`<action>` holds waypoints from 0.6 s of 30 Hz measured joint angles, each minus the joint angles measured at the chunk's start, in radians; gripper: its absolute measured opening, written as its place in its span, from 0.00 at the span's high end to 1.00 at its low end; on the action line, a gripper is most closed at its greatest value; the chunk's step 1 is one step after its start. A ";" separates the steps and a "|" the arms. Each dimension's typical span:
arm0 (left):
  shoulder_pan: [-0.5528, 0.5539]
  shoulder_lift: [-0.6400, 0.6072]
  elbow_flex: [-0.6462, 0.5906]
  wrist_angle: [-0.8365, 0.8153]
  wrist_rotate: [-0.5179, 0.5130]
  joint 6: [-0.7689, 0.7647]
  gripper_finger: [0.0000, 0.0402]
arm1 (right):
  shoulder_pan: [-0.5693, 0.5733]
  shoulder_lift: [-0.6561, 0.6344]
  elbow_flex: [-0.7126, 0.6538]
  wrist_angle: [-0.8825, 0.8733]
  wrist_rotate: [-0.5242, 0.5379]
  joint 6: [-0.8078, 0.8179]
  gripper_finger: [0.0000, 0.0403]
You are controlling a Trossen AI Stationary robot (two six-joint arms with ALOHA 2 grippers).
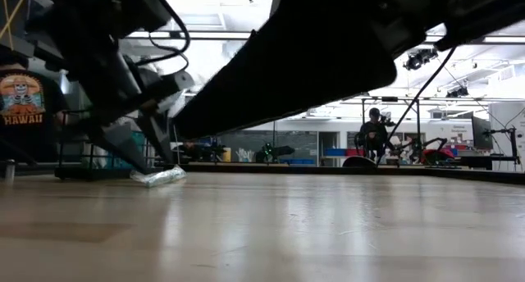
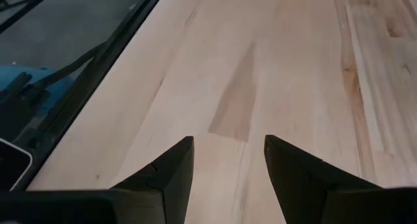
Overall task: Pick & Place toothbrushing station
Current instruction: Put the green toothbrush into the black wire organizer
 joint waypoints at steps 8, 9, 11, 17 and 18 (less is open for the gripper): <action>0.045 0.126 0.003 0.123 0.029 0.042 0.56 | -0.001 0.000 0.000 -0.013 0.000 0.000 0.56; 0.049 0.140 0.004 0.124 0.034 0.041 0.56 | -0.001 0.000 0.000 -0.014 0.000 0.000 0.56; 0.053 0.164 0.005 0.127 0.035 0.034 0.56 | 0.000 0.000 0.000 -0.018 0.000 0.002 0.56; 0.053 0.183 0.004 0.120 0.034 0.012 0.56 | 0.000 0.000 0.000 -0.034 0.000 0.004 0.56; 0.053 0.184 0.004 0.120 0.034 0.012 0.56 | 0.000 0.000 0.000 -0.034 0.000 0.004 0.56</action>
